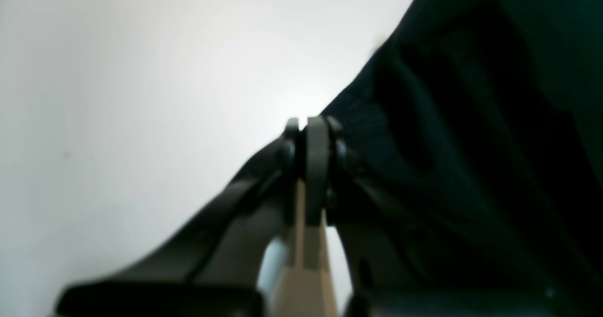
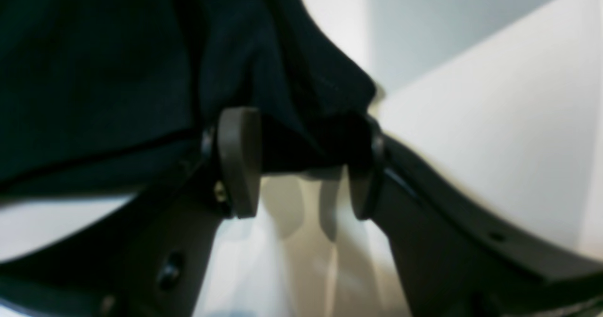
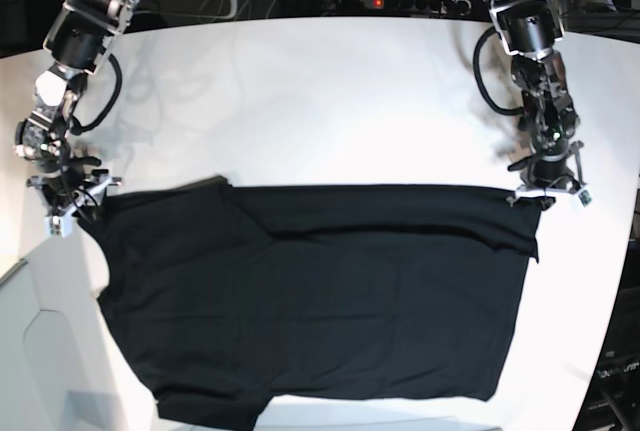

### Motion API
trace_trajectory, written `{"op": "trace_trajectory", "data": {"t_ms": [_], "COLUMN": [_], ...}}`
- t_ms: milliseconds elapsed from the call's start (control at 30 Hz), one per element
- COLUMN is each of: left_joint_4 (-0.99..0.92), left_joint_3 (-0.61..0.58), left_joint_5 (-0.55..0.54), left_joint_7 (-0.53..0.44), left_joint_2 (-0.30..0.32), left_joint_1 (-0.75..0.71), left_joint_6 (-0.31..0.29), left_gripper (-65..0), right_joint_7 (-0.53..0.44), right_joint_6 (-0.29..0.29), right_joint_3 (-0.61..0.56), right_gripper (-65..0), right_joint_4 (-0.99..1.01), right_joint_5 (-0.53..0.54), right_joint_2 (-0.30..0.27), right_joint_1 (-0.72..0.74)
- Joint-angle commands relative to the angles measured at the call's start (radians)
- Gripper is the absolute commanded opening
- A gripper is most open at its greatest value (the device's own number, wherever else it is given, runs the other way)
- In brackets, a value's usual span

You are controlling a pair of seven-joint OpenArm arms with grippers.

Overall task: Fold the T-shirt properly
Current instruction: 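Lift the shirt's collar edge and pull it further toward the robot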

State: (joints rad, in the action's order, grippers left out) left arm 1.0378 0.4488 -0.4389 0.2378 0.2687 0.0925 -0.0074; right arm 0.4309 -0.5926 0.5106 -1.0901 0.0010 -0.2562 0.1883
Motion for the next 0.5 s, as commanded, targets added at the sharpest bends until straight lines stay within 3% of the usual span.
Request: {"op": "trace_trajectory", "data": {"t_ms": [0,100,233,467], "left_joint_4": [0.009,0.011,0.065,0.178], "left_joint_3": [0.003,0.005,0.025,0.049], "left_joint_5": [0.004,0.004,0.004,0.005], "left_joint_7": [0.015,0.015,0.019,0.021], "left_joint_2": [0.017,0.017,0.019,0.019], "left_joint_1": [0.008,0.006,-0.020,-0.040], "left_joint_6": [0.002,0.002,0.002,0.002], "left_gripper": [-64.8,-64.8,-64.8,-64.8], "right_joint_7": [0.021,0.024,0.024,0.019], "right_joint_6": [-0.013,-0.014,-0.014,-0.014], "right_joint_3": [0.001,-0.005,0.001,0.003], "right_gripper": [-35.6,-41.6,-65.0,-65.0], "right_joint_4": [0.008,0.031,0.023,-0.012], "right_joint_5": [-0.006,-0.006,-0.006,-0.003], "right_joint_2": [-0.012,-0.036,-0.051,-0.076], "right_joint_1": [0.012,0.004,0.003,0.007]}}
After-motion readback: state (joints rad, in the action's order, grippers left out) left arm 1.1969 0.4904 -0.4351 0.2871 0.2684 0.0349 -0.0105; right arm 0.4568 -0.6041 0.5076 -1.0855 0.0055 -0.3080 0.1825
